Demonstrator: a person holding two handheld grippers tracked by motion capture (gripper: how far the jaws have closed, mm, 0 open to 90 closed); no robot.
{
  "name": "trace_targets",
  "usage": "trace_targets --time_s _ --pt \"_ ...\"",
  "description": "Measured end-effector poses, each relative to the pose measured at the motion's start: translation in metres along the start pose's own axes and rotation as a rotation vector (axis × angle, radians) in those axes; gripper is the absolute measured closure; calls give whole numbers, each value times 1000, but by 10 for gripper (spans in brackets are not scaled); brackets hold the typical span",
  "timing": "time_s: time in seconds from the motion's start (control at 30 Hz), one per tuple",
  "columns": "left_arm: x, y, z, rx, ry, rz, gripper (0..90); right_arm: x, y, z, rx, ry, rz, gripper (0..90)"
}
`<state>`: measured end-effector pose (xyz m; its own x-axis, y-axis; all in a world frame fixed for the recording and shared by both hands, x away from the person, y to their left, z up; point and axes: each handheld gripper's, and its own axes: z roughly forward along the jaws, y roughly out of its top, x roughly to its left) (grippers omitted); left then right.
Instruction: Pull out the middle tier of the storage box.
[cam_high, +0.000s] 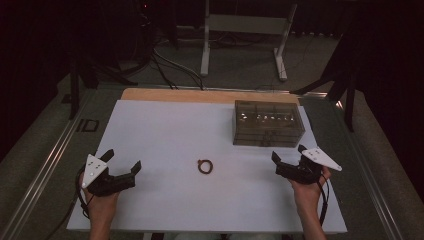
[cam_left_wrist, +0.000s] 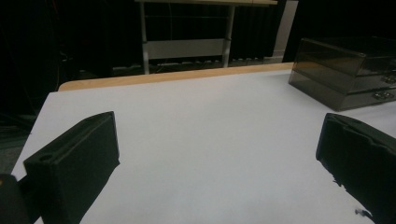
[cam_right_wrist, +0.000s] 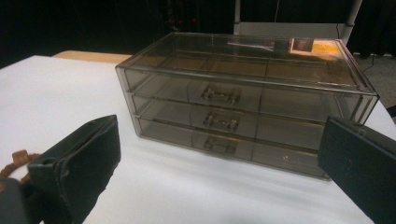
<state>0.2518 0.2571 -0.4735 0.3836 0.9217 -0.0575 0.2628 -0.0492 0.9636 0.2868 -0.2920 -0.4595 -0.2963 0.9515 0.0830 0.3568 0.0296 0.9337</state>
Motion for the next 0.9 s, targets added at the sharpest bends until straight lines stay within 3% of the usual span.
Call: trace_targets --time_s 0.4,0.9 --pt "1 -1 1 -3 0 -8 8 1 4 14 13 -2 -17 0" --pt "2 0 -1 -7 3 -14 8 1 9 27 0 -19 6 0"
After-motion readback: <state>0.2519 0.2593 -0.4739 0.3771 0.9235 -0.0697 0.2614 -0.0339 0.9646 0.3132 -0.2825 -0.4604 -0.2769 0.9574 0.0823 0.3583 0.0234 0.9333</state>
